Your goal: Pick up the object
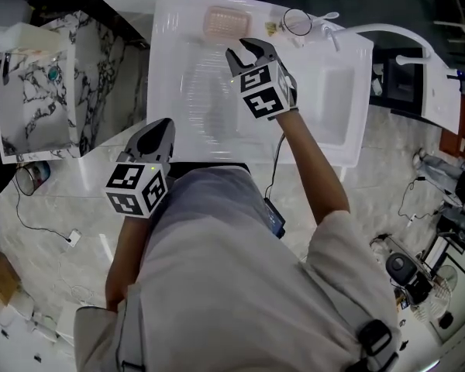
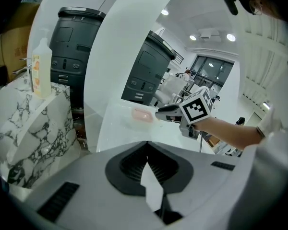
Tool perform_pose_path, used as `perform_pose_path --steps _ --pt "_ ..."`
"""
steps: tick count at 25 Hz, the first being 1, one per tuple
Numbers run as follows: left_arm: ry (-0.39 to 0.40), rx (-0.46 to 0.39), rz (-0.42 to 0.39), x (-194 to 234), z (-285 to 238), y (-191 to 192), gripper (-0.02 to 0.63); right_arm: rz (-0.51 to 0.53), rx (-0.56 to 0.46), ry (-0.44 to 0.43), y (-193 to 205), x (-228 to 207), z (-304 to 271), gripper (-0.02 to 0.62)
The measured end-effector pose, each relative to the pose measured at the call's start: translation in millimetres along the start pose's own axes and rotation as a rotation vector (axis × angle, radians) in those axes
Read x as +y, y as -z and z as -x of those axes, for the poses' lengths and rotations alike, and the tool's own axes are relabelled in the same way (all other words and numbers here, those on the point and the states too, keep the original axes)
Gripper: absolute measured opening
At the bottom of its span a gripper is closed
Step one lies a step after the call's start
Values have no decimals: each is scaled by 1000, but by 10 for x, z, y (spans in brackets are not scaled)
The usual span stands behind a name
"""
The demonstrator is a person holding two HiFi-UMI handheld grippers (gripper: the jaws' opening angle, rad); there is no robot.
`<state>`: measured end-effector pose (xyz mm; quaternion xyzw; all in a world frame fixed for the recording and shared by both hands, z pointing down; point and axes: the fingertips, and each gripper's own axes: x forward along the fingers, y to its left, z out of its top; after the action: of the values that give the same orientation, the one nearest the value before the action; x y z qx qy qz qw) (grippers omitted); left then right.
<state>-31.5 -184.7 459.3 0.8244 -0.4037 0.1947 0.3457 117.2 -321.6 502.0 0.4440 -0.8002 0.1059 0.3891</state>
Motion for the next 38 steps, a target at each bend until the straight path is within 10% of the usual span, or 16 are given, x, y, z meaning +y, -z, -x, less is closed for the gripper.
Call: perform_pose_path --steps 23,38 --pt "-61 23 65 160 26 124 3 489 196 127 329 -71 -884 141" --pt "-72 47 91 225 30 208 3 617 261 152 410 -139 -1205 160"
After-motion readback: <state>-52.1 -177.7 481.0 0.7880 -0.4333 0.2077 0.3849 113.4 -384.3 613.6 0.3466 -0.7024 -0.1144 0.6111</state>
